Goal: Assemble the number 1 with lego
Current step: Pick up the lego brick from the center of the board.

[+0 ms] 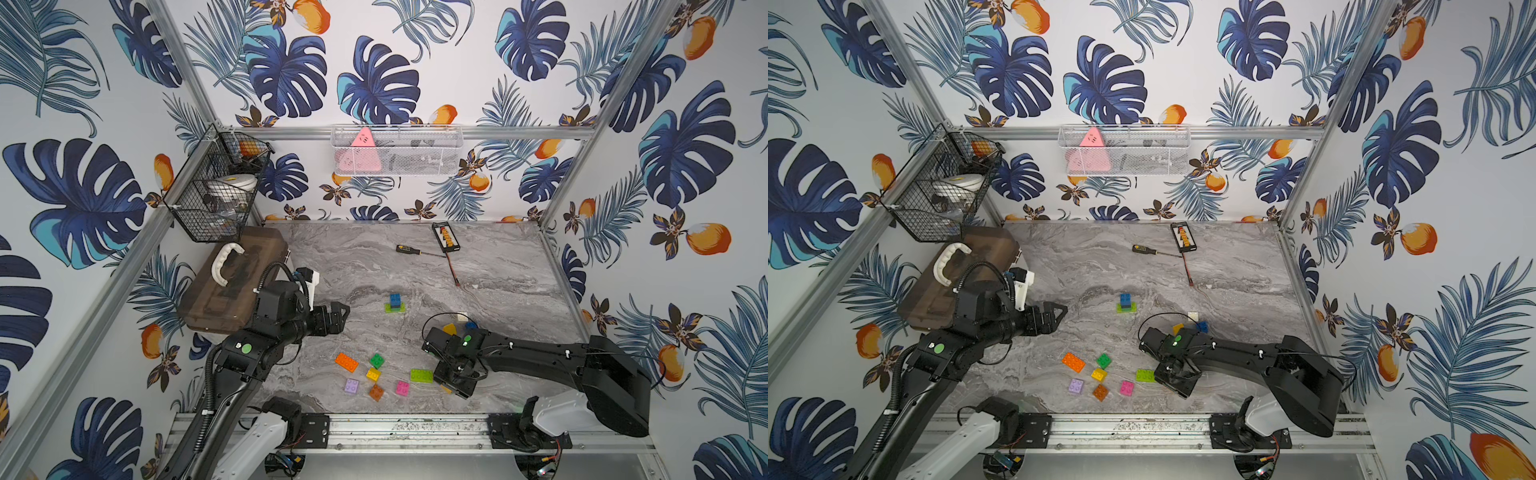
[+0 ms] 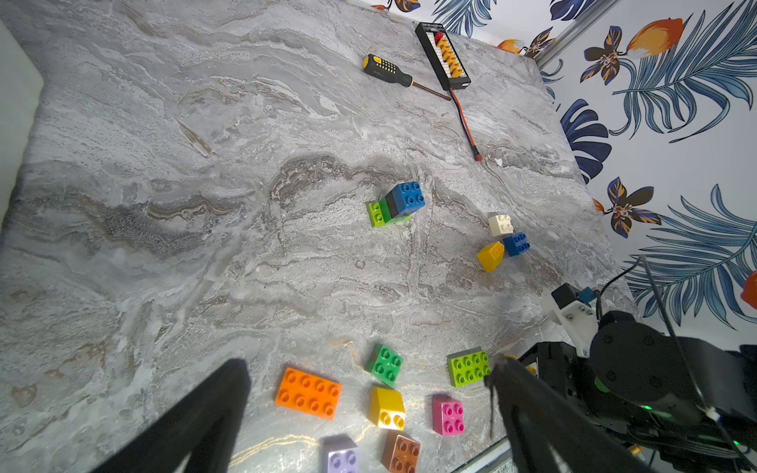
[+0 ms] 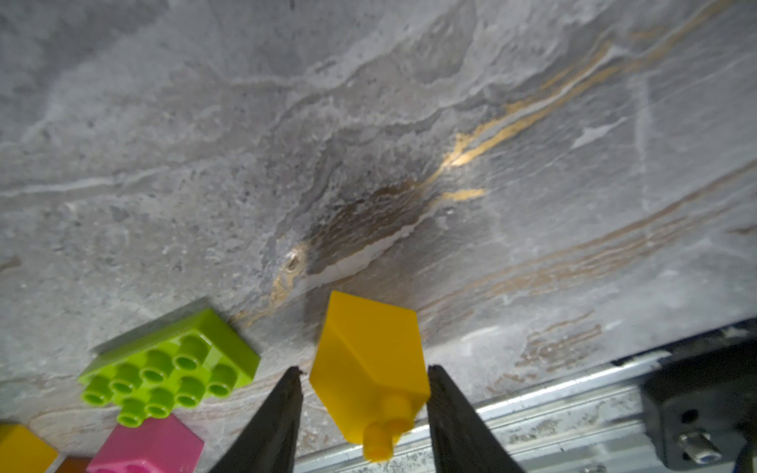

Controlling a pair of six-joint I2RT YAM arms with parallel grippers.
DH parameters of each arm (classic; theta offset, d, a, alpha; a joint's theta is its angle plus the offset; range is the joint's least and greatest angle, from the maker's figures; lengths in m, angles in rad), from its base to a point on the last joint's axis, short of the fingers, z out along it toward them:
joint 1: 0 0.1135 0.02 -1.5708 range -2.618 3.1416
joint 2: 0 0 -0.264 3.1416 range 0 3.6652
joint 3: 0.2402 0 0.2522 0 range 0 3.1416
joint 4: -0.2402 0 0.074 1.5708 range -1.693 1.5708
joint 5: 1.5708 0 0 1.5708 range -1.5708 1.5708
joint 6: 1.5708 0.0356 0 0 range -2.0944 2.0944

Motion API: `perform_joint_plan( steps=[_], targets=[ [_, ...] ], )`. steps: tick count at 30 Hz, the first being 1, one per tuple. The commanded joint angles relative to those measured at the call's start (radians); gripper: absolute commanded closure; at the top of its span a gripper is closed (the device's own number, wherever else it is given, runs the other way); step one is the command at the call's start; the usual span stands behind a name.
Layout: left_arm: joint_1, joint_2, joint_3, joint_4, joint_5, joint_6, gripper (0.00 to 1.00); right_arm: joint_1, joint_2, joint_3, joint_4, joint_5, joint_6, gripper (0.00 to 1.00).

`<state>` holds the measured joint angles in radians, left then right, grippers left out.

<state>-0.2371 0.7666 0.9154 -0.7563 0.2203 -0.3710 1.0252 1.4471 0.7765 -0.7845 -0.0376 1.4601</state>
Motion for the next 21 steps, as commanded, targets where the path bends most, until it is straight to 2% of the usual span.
perform_joint_plan(
  steps=[1,6,11,16,21],
  targets=[
    [-0.002,0.003,0.002,0.009,-0.005,-0.003,0.01,-0.002,0.006,0.011,-0.010,0.034,-0.018,0.51],
    [-0.002,0.005,0.002,0.008,-0.007,-0.002,0.01,-0.018,0.012,0.009,-0.007,0.033,-0.051,0.57],
    [-0.002,0.005,0.001,0.008,-0.009,-0.003,0.01,-0.029,0.060,0.081,-0.065,0.055,-0.154,0.62],
    [-0.001,0.004,0.002,0.006,-0.012,-0.002,0.01,-0.042,0.125,0.166,-0.127,0.082,-0.293,0.59],
    [-0.002,0.004,0.004,0.006,-0.013,-0.004,0.01,-0.045,0.156,0.228,-0.188,0.102,-0.425,0.51]
  ],
)
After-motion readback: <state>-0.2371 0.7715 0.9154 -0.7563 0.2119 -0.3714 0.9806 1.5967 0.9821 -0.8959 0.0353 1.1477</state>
